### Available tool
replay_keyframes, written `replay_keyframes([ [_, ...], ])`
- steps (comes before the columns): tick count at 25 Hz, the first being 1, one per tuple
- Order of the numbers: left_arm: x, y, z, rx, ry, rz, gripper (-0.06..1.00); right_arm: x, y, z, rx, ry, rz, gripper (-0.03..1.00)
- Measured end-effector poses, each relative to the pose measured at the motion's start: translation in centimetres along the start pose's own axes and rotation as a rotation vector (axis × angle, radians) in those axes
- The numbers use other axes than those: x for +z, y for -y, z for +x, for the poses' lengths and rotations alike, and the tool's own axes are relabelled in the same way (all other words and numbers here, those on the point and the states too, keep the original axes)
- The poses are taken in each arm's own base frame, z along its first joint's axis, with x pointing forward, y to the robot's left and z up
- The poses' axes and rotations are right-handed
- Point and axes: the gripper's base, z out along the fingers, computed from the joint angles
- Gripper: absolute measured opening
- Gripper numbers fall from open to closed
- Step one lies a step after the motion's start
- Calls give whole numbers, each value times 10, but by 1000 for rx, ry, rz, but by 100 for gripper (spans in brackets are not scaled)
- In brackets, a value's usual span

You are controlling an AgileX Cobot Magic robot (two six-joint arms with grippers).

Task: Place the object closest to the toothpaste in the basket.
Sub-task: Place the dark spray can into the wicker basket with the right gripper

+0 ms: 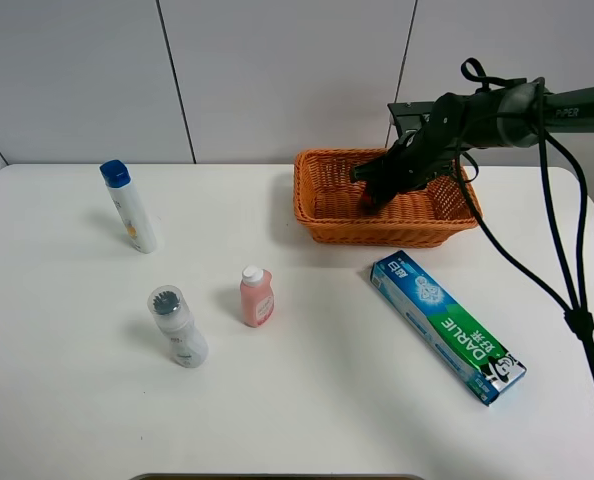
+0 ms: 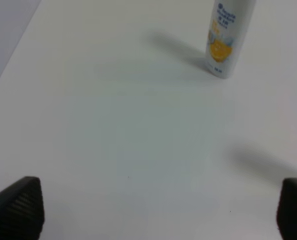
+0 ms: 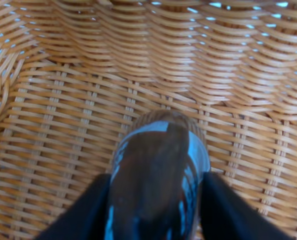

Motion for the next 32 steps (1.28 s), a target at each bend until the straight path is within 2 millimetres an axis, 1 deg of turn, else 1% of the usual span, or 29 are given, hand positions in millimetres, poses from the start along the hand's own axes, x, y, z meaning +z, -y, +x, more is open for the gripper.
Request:
replay_keyframes([
  [4, 0, 0, 0, 0, 0, 0, 94, 0, 0, -2, 0, 25, 3, 84],
  [5, 0, 0, 0, 0, 0, 0, 94, 0, 0, -3, 0, 36, 4, 89],
  [6, 0, 0, 0, 0, 0, -1, 94, 0, 0, -4, 0, 44, 5, 93],
  [8, 0, 0, 0, 0, 0, -1, 94, 0, 1, -5, 0, 56, 6, 97],
  [17, 0, 0, 0, 1, 0, -1, 94, 1, 1, -5, 0, 57, 7, 99],
  [20, 0, 0, 0, 1, 0, -1, 94, -4, 0, -7, 0, 56, 5, 99],
  [23, 0, 0, 0, 1, 0, -1, 94, -17, -1, -13, -3, 74, 2, 99],
  [26, 0, 0, 0, 1, 0, -1, 94, -36, -3, -22, -16, 111, 2, 99],
  [32, 0, 0, 0, 1, 0, -1, 94, -79, -6, -37, -42, 165, 4, 99],
])
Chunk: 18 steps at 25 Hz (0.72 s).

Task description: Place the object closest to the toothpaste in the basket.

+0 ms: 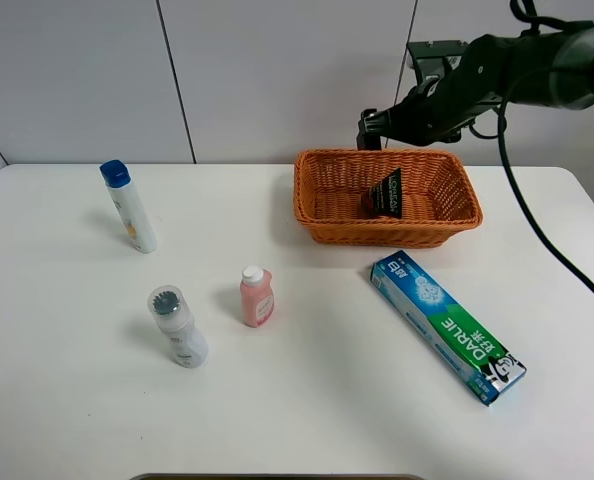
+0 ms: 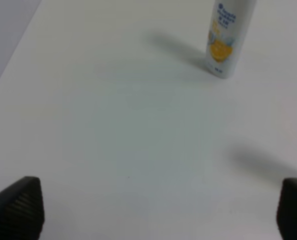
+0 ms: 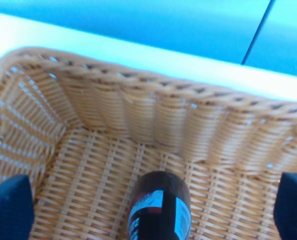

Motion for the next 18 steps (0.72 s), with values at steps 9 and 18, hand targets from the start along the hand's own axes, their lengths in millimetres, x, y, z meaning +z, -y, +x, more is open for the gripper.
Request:
replay_keyframes([
  [9, 0, 0, 0, 0, 0, 0, 94, -76, -3, -27, -45, 79, 8, 99],
  [18, 0, 0, 0, 0, 0, 0, 94, -184, -7, -42, -89, 205, 30, 99],
])
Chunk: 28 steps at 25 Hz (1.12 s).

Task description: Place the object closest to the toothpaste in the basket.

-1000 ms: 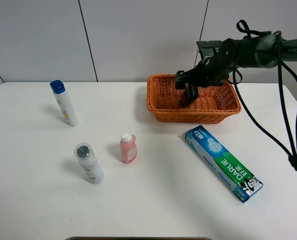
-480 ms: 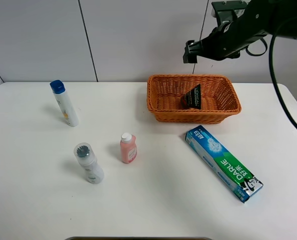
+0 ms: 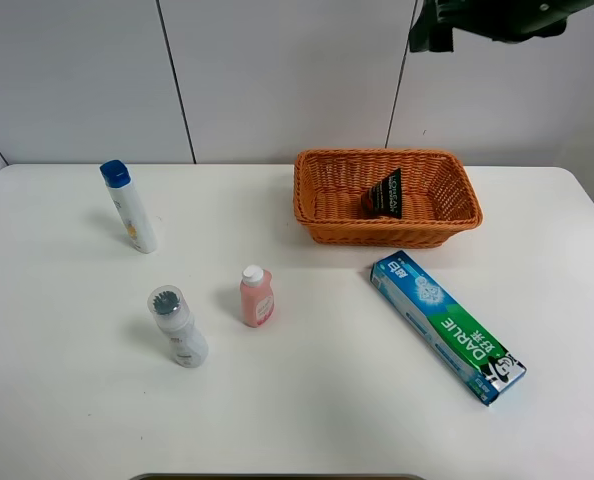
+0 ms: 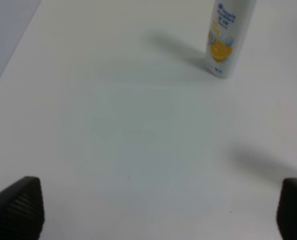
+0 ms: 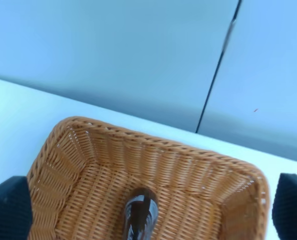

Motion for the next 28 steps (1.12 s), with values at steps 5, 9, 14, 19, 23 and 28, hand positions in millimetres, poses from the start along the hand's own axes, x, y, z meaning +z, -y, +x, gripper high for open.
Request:
replay_keyframes([
  [5, 0, 0, 0, 0, 0, 0, 94, -50, 0, -4, -19, 10, 11, 99],
  [9, 0, 0, 0, 0, 0, 0, 94, -92, -1, -1, -29, 5, 19, 99],
  [14, 0, 0, 0, 0, 0, 0, 94, -140, -2, 6, -36, 19, 28, 99],
  [19, 0, 0, 0, 0, 0, 0, 94, -185, -4, 16, -36, 51, 31, 99],
  [23, 0, 0, 0, 0, 0, 0, 94, -233, -6, 28, -27, 145, 39, 99],
  [28, 0, 0, 0, 0, 0, 0, 94, -302, -7, 61, 32, 237, 74, 99],
])
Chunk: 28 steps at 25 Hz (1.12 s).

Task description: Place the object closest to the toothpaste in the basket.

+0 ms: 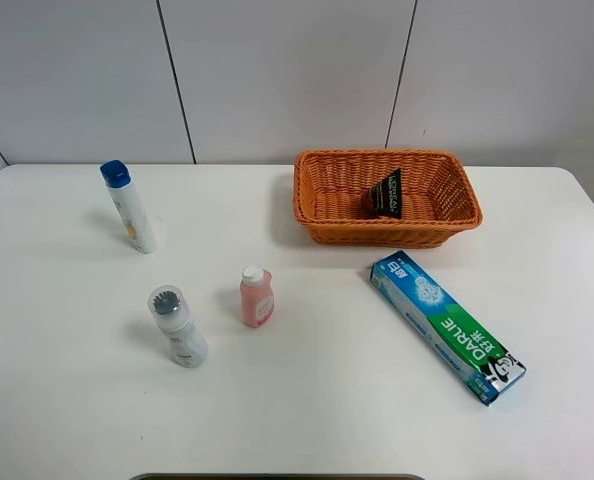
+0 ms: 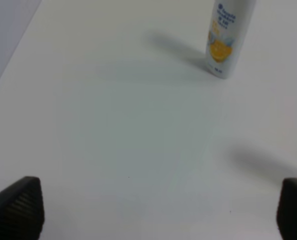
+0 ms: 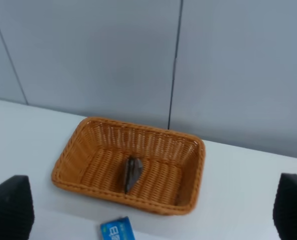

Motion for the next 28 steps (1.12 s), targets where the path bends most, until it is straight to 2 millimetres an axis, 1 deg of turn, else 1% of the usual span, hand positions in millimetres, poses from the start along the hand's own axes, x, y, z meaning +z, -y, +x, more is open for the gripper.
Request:
replay_keyframes([
  [4, 0, 0, 0, 0, 0, 0, 94, -44, 6, 16, 38, 67, 64, 99],
  [6, 0, 0, 0, 0, 0, 0, 94, -61, 8, 24, 56, 109, 102, 99],
  [8, 0, 0, 0, 0, 0, 0, 94, -78, 7, 38, 66, 147, 161, 99],
  [10, 0, 0, 0, 0, 0, 0, 94, -91, 4, 56, 70, 167, 229, 99],
  [12, 0, 0, 0, 0, 0, 0, 94, -96, 1, 74, 67, 168, 273, 99],
  [14, 0, 0, 0, 0, 0, 0, 94, -95, -3, 92, 74, 154, 302, 99],
  [17, 0, 0, 0, 0, 0, 0, 94, -85, -7, 120, 83, 111, 330, 99],
  [23, 0, 0, 0, 0, 0, 0, 94, -51, -8, 170, 107, -22, 348, 99],
  [28, 0, 0, 0, 0, 0, 0, 94, -27, -7, 200, 137, -101, 343, 99],
])
